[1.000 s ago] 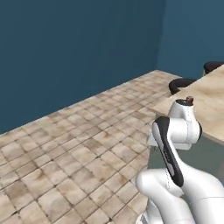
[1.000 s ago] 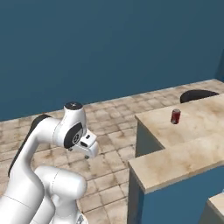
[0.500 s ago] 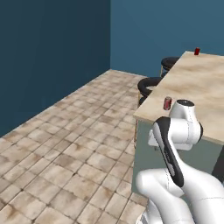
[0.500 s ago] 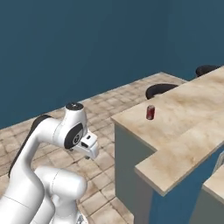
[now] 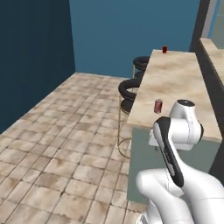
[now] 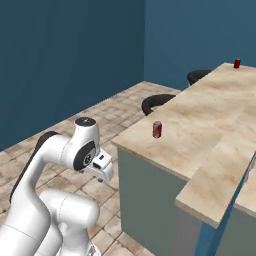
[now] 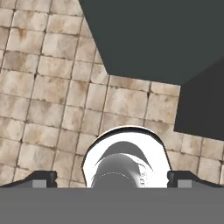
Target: Four empty soda cans are scattered around the kitchen. Gather all the cans and cluster them next to the stove for recycling.
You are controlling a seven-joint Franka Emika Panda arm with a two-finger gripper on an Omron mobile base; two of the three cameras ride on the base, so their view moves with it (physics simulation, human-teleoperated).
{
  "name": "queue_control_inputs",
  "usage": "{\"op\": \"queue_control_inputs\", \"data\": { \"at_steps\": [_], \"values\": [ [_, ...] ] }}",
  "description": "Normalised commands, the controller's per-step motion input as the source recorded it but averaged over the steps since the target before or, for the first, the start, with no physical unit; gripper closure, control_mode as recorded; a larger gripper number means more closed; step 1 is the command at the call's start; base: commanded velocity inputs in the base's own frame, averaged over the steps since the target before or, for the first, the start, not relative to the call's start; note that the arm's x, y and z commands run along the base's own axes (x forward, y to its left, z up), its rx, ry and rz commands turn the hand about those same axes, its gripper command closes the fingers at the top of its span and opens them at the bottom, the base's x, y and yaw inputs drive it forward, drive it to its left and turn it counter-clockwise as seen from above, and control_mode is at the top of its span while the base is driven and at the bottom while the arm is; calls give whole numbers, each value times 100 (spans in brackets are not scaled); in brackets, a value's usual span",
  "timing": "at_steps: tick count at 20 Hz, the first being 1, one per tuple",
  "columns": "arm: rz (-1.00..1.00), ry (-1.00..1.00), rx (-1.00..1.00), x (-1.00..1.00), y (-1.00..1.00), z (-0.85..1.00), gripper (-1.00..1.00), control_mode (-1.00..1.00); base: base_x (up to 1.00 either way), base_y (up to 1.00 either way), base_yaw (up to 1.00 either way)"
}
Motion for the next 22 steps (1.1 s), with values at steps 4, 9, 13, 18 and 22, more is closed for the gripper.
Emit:
{"op": "queue_control_inputs", "data": {
  "at_steps": [4,9,13,18,22],
  "values": [
    [0,0,0,0,0,0,-100,100,65,30,-27],
    [0,0,0,0,0,0,-100,100,66,32,-15],
    [0,0,0,0,0,0,-100,100,69,28,-14],
    [0,0,0,0,0,0,-100,100,71,6,-5],
    [0,0,0,0,0,0,-100,100,63,0,0]
  ]
}}
